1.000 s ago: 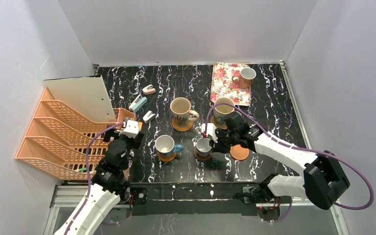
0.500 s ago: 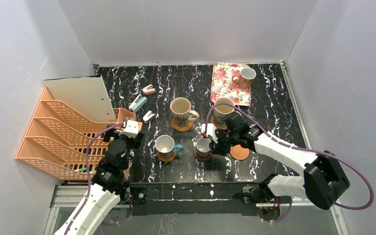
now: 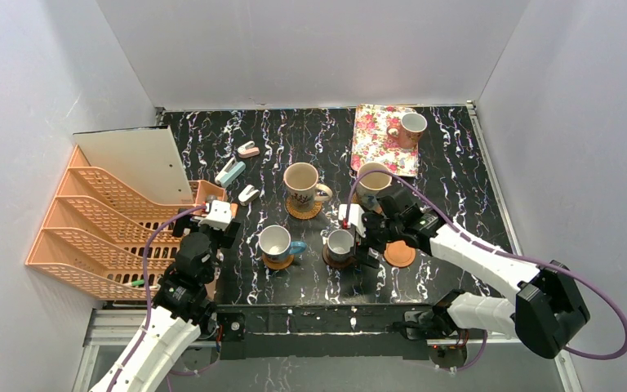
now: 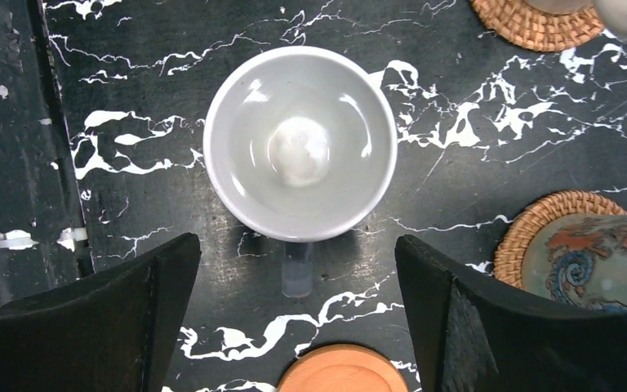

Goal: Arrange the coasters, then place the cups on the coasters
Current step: Place the cup on the coaster, then pick up the cup from the tray.

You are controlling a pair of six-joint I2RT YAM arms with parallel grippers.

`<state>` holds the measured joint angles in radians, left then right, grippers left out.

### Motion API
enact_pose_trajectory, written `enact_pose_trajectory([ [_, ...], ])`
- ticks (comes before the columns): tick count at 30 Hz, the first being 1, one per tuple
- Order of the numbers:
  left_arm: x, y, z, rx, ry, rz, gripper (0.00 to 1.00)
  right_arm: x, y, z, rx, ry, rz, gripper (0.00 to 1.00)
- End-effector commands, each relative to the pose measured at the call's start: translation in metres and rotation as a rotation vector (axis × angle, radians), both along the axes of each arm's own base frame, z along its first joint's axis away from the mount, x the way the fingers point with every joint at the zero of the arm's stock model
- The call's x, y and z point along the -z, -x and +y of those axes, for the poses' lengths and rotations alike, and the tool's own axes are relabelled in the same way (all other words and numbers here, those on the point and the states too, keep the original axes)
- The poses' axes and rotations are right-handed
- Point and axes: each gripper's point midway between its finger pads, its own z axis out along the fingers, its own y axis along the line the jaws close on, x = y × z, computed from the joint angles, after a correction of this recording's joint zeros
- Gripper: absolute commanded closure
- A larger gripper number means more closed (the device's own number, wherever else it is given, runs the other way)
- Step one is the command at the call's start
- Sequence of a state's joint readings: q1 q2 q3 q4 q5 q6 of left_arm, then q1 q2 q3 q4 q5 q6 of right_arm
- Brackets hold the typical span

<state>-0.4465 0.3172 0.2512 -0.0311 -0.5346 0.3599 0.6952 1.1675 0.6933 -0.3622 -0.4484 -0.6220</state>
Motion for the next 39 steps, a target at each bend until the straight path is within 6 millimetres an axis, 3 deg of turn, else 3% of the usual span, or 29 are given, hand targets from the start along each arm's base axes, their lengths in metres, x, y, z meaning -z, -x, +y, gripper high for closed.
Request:
enact_pose_trajectory([
  [1, 0.003, 0.0, 0.003, -0.011, -0.004, 0.001, 0.02, -0.031, -0.012, 0.007, 0.008, -0.078, -0.061, 0.02],
  [7, 0.003, 0.0, 0.002, -0.011, -0.004, 0.001, 0.02, -0.068, -0.026, 0.007, 0.082, -0.188, -0.159, 0.02],
  [13, 0.002, 0.0, 0.002, -0.011, -0.004, 0.001, 0.02, -0.113, -0.058, -0.012, 0.29, -0.335, -0.324, 0.02],
  [17, 0.002, 0.0, 0.003, -0.013, -0.004, -0.001, 0.02, -0.143, -0.1, -0.044, 0.56, -0.387, -0.428, 0.02],
  [22, 0.0, 0.0, 0.003, -0.016, -0.004, -0.003, 0.02, -0.169, -0.153, -0.104, 0.965, -0.36, -0.511, 0.02],
  [26, -0.004, 0.001, 0.004, -0.018, 0.0, -0.007, 0.02, -0.186, -0.184, -0.16, 1.28, -0.374, -0.497, 0.02],
  [29, -0.011, 0.0, 0.002, -0.008, -0.009, -0.002, 0.02, -0.199, -0.211, -0.191, 1.405, -0.378, -0.419, 0.02],
  [35, -0.017, 0.0, 0.004, -0.001, -0.06, 0.039, 0.02, -0.213, -0.274, -0.212, 1.522, -0.344, -0.423, 0.02],
  [39, -0.008, 0.003, 0.005, -0.002, -0.065, 0.054, 0.02, -0.206, -0.324, -0.211, 1.558, -0.322, -0.426, 0.02],
])
